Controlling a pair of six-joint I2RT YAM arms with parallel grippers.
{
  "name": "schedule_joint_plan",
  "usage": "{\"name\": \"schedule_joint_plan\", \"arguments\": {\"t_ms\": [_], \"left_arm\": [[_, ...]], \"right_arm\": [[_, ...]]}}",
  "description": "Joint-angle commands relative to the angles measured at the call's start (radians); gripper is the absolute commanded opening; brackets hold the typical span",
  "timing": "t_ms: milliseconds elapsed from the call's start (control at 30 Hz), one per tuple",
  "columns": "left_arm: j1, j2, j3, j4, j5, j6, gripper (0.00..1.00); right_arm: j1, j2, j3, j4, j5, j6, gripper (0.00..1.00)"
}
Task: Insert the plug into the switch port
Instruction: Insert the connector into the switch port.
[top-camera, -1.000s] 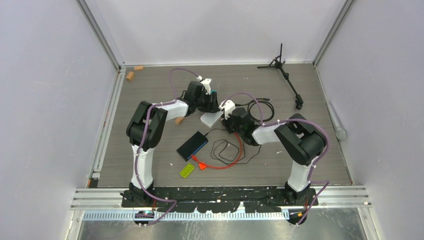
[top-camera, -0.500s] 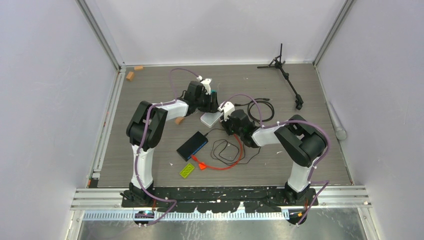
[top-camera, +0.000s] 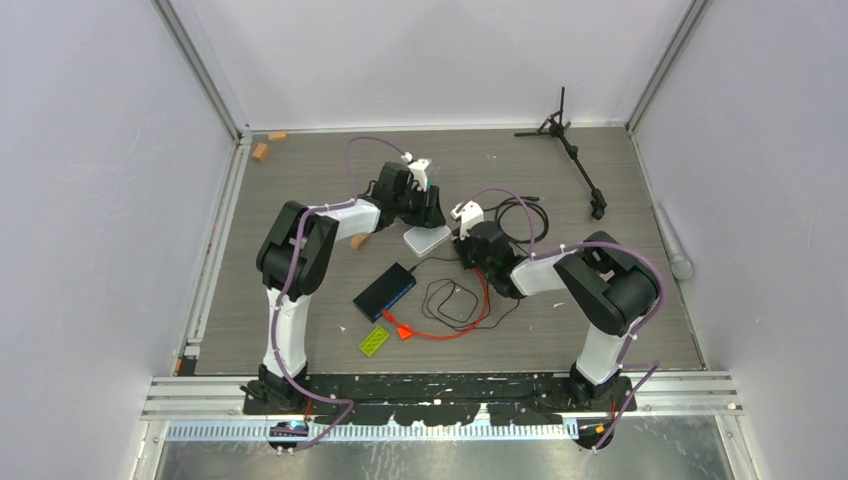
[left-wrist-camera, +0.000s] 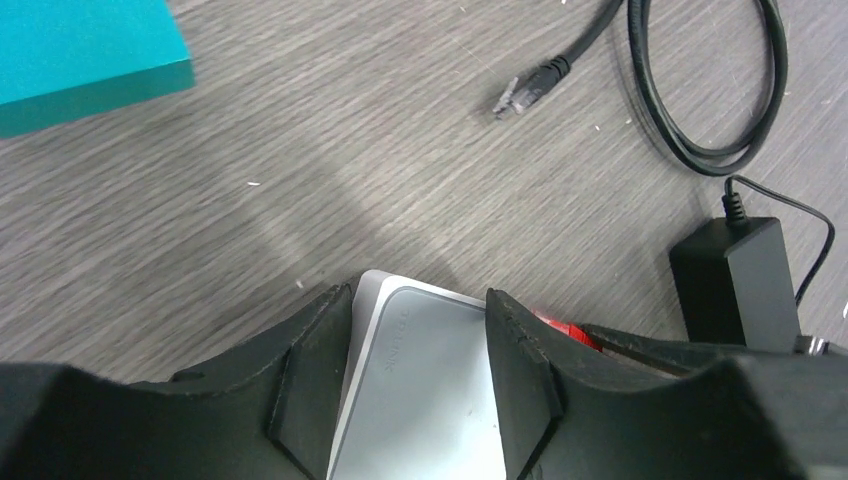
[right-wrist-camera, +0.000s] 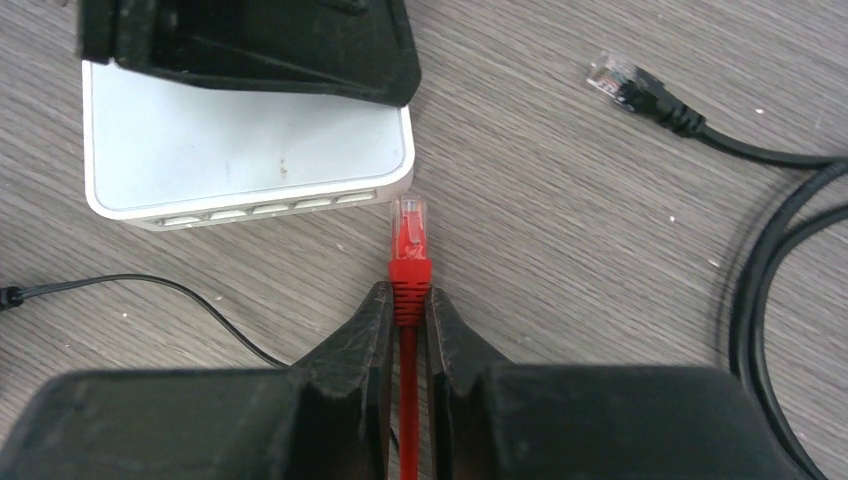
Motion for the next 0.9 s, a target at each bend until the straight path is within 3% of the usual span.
{"name": "schedule_joint_plan", "arguments": {"t_ms": [0,667,733,867], "left_arm": [[-0.025,0.042,0.018,-0.091,0.049,0.032,0.53],[-0.026,0.042,0.019,-0.092,0.026,0.026,0.54],[-0.026,0.039,0.017,-0.091,0.016,0.027,0.54],[-0.026,0.028,0.006,-0.092,-0.021,0.025,0.56]], "right_arm": [[-0.024,-0.05,-0.025,0.034,-0.009,0.042,0.0],[-0.024,-0.06,0.027,-0.034,-0.208,0.04,0.0],[-0.019,-0.069,0.018,-0.041,-0.163,0.056,0.01],[-0.013,-0.092,-0.017,-0.048,0.106,0.102,0.0]]}}
